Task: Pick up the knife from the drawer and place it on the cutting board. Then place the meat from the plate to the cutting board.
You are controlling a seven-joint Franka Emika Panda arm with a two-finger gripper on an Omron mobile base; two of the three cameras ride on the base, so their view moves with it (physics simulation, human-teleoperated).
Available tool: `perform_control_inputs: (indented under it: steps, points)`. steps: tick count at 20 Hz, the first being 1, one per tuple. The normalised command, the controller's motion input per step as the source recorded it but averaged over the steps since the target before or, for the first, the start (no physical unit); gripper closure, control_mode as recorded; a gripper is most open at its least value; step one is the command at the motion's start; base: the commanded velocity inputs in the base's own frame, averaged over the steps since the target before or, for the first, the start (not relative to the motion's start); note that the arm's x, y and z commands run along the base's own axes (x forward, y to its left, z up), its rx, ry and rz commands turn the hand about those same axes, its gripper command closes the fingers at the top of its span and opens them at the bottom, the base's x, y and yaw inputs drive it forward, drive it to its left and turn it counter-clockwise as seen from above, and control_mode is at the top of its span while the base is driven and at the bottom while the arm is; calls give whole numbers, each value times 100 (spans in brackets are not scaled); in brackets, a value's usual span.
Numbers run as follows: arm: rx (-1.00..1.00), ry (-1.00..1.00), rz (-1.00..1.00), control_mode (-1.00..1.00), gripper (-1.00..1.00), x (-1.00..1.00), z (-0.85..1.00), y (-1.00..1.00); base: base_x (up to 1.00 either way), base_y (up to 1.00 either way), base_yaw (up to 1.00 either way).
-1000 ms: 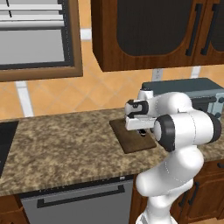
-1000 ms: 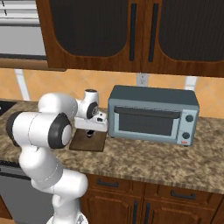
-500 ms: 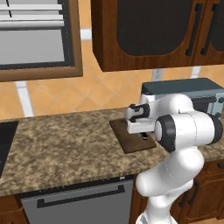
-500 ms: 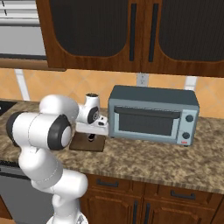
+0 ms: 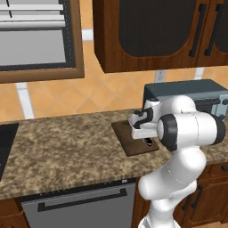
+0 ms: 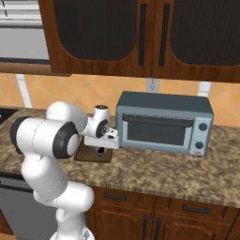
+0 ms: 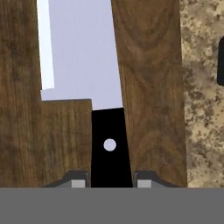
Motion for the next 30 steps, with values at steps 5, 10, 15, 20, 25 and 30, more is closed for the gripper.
perform_control_inputs:
  steps: [5, 10, 15, 20, 25, 30]
  points:
    - [0, 0, 0, -100, -100, 0, 6, 0, 0, 0, 0]
    - [0, -2, 2, -100, -100, -11, 36, 0, 0, 0, 0]
    - [0, -16, 1, -100, -100, -82, 56, 0, 0, 0, 0]
    - [0, -20, 2, -100, -100, -100, 43, 0, 0, 0, 0]
    - [0, -24, 1, -100, -100, -95, 38, 0, 0, 0, 0]
    - [0, -22, 2, -100, -100, -50, 71, 0, 0, 0, 0]
